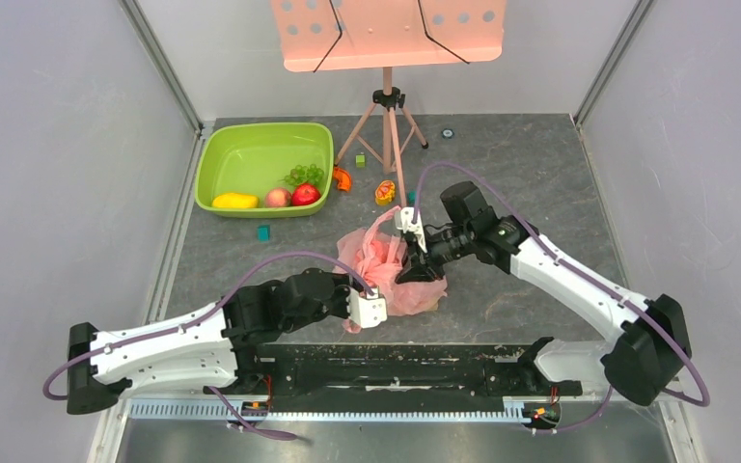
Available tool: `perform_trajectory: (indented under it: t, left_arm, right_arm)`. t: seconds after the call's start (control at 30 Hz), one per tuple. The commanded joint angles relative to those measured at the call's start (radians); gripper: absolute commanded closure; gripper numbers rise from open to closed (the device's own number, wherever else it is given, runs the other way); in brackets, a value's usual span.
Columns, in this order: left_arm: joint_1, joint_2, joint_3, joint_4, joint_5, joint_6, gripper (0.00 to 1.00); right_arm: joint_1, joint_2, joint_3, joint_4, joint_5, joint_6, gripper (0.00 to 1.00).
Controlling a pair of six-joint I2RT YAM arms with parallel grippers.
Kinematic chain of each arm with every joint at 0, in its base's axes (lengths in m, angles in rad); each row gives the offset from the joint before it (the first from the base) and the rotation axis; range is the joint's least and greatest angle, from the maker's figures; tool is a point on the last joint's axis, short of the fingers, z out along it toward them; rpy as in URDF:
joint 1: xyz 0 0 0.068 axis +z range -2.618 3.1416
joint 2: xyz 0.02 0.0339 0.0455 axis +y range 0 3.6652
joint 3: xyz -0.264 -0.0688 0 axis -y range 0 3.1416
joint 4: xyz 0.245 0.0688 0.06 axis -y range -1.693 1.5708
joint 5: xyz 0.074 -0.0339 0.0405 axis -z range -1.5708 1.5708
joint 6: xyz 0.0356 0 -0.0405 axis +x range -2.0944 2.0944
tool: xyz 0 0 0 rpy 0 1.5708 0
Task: Take the fake fruits out of the plastic bag
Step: Untie the plastic bag at the center of the board.
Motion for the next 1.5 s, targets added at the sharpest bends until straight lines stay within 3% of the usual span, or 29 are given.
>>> perform_trajectory:
  t: [0.0,0.07,0.3,0.33,0.37,0.4,0.53,0.77,1.1,1.37,1.47]
  left_arm:
    - [-0.004,-0.012,0.048,0.028,0.011,-0.029,0.88]
    - [-0.004,-0.023,0.051,0.028,0.010,-0.054,0.97]
    - [-0.002,-0.061,0.076,0.016,0.054,-0.175,0.98]
    - [-0.003,-0.061,0.082,0.012,0.066,-0.186,0.98]
    - [-0.003,-0.060,0.088,0.006,0.075,-0.199,0.98]
    - [-0.003,-0.058,0.092,0.004,0.087,-0.208,0.98]
    - [-0.002,-0.059,0.095,0.015,0.111,-0.239,0.98]
    - [-0.003,-0.051,0.100,0.030,0.111,-0.270,0.98]
    - [-0.002,-0.032,0.110,0.011,0.115,-0.273,0.98]
    - [-0.002,-0.075,0.100,0.008,0.049,-0.283,0.98]
    - [-0.003,-0.093,0.103,0.006,0.000,-0.311,0.98]
  right_arm:
    - [0.000,-0.100,-0.053,0.122,0.047,0.055,0.79]
    - [0.000,-0.151,-0.099,0.187,0.098,0.088,0.63]
    - [0.000,-0.354,-0.238,0.390,0.279,0.169,0.39]
    - [0.002,-0.386,-0.263,0.422,0.282,0.176,0.31]
    - [0.003,-0.414,-0.287,0.461,0.285,0.181,0.15]
    - [0.005,-0.446,-0.305,0.499,0.287,0.194,0.10]
    - [0.032,-0.513,-0.345,0.582,0.298,0.219,0.03]
    - [0.159,-0.468,-0.325,0.604,0.394,0.229,0.04]
    - [0.263,-0.348,-0.309,0.570,0.570,0.203,0.19]
    - [0.264,-0.313,-0.273,0.479,0.672,0.190,0.49]
    - [0.264,-0.341,-0.276,0.483,0.688,0.202,0.68]
